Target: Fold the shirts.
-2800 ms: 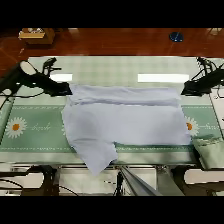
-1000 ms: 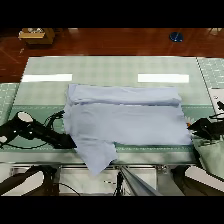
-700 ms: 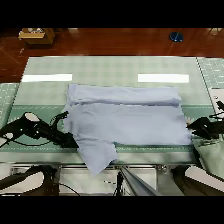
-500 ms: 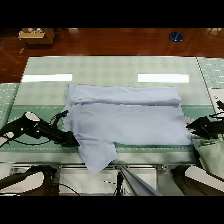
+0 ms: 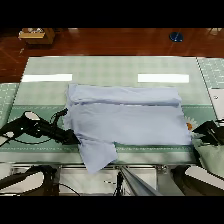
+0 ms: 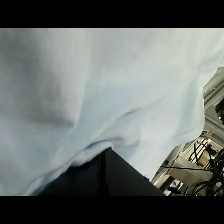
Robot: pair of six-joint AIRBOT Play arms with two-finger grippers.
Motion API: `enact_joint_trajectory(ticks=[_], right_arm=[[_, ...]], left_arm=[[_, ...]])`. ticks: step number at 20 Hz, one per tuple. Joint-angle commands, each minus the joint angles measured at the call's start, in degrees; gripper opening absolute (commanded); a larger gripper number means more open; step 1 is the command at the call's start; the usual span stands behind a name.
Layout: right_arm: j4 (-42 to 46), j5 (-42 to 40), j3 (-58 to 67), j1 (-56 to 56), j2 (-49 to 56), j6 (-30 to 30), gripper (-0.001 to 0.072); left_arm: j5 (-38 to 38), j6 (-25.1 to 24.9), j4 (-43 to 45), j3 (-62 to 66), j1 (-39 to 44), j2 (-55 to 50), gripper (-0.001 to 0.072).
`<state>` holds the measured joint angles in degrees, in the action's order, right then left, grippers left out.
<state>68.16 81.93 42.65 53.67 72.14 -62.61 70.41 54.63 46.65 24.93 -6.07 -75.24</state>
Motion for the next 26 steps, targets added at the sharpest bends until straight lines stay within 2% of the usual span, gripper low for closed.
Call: enact_joint_trajectory(ticks=[1,7,8,9,12,15,16,18,19,24,26], right_arm=[[1.46,-0.83,-0.42,1.73,0.37,-0.74,0.0584],[1.27,-1.68,-0.42,-3.8,6.32,-2.97,0.0577],[1.64,-2.36,-0.42,-4.79,6.64,-3.96,0.0553],[2.47,-2.54,-0.42,-5.77,6.78,-4.85,0.0494],[7.04,-2.6,-0.42,-9.14,7.56,-7.23,0.048],[5.35,-2.45,-0.42,-11.87,9.7,-7.85,0.0458],[5.03,-2.27,-0.39,-12.87,10.19,-7.8,0.0364],[4.79,-2.23,-0.37,-14.67,9.88,-7.61,0.0098],[4.72,-1.7,-0.11,-15.08,9.44,-7.17,0.0041],[2.69,1.27,7.63,-15.21,2.47,-4.72,0.0034],[-4.76,0.48,11.98,-15.23,-0.85,-4.63,0.0034]], left_arm=[[-1.42,0.02,0.0,0.07,0.02,0.04,0.0027],[-1.42,0.02,0.0,0.09,0.02,0.04,0.0027],[-1.42,0.02,0.0,0.09,0.02,0.04,0.0026],[-1.42,0.02,0.0,0.09,0.02,0.04,0.0027],[-1.51,0.02,-0.02,0.09,0.02,0.04,0.0027],[-1.84,0.02,-0.02,0.09,0.02,0.04,0.0027],[-1.84,0.02,-0.02,0.09,0.02,0.04,0.0027],[-1.86,0.0,-0.02,0.15,0.02,0.04,0.0027],[-1.81,0.0,0.0,0.46,0.02,0.04,0.0027],[1.62,0.02,-0.02,9.46,0.02,2.8,0.0026],[2.82,2.25,-0.44,16.46,0.02,5.29,0.0026]])
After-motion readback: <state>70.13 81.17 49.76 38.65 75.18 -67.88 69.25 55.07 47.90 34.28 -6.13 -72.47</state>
